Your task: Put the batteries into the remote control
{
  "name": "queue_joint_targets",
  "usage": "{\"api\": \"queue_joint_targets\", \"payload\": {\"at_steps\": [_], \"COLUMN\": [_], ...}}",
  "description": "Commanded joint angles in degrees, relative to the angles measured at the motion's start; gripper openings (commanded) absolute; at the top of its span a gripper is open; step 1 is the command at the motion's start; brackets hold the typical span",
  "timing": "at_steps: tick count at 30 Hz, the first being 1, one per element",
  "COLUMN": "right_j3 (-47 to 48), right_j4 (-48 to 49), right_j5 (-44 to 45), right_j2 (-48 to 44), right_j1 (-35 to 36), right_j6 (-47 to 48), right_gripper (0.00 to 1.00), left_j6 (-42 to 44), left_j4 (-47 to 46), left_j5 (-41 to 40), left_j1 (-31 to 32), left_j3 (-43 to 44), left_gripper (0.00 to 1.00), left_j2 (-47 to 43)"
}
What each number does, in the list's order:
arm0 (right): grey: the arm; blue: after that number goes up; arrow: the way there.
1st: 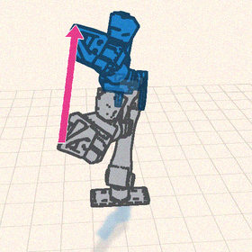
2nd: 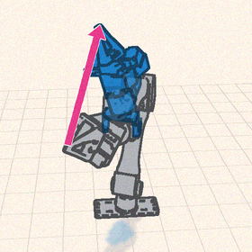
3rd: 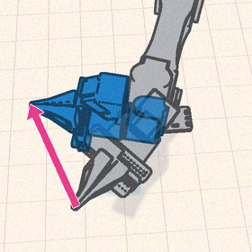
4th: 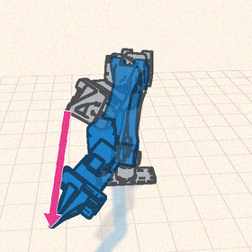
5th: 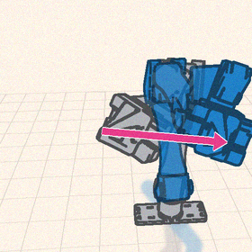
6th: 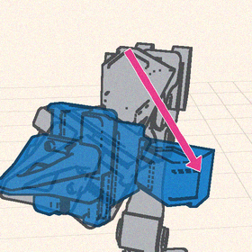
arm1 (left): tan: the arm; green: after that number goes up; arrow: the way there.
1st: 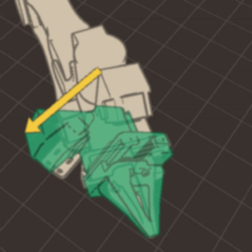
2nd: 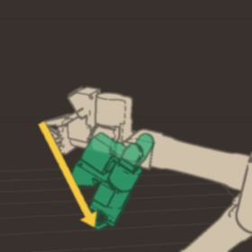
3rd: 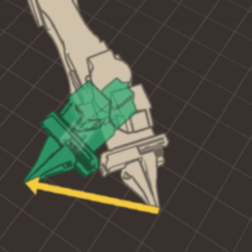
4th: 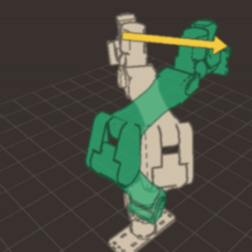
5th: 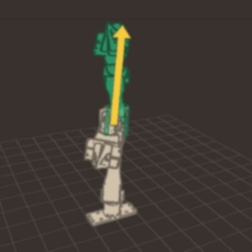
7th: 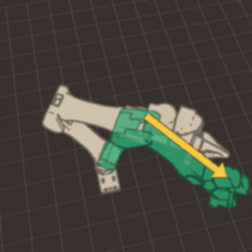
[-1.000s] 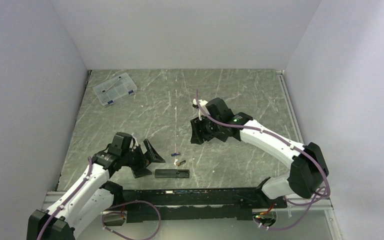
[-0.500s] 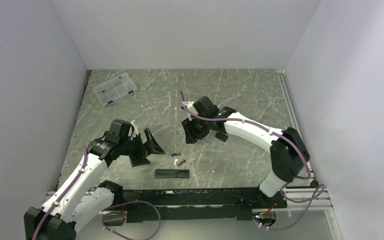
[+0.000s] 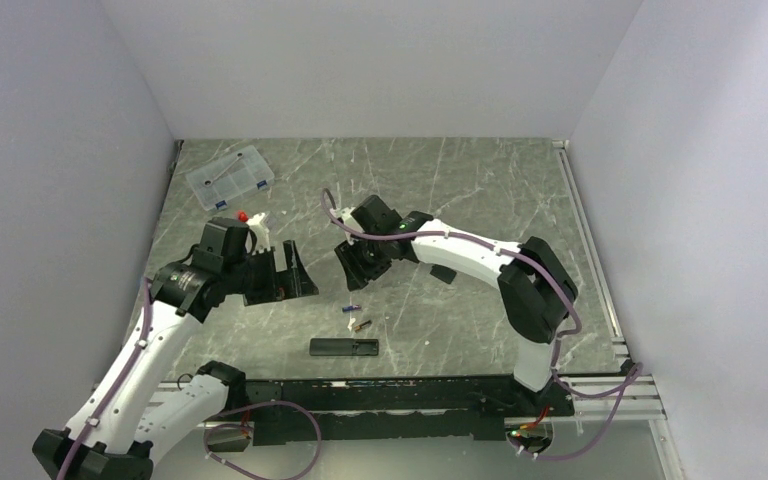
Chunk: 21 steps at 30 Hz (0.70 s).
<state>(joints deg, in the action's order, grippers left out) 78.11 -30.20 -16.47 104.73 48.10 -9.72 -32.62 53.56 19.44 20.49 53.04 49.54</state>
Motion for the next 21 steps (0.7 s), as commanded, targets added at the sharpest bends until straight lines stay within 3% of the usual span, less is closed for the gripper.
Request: {"api": "queue_joint_targets", "payload": {"at_steps": [1,6,21], "right_j3": [1.9,4.0,7.6], "right_j4": [0.2,-1.1,-4.7], "right_j5": [0.4,3.1,2.6], "right_j2": [1.9,4.8,9.8], "right_j1": [1.2,2.8,5.8], "right_j6": [-2.0,-2.2,3.6], "right_gripper": [0.51,0.54,0.58], "left_j6": [6.8,7.1,7.2], "left_j4": [-0.7,-5.4,-7.0], "left_j5": [-1.9,-0.7,0.7], "left_j1": [-0.2,-0.2,-0.2], "left_j3": [2.7,0.6,-0.9], "left_gripper": [0.99,1.00,0.99], "left_j2": [-2.8,-4.2,-7.6]}}
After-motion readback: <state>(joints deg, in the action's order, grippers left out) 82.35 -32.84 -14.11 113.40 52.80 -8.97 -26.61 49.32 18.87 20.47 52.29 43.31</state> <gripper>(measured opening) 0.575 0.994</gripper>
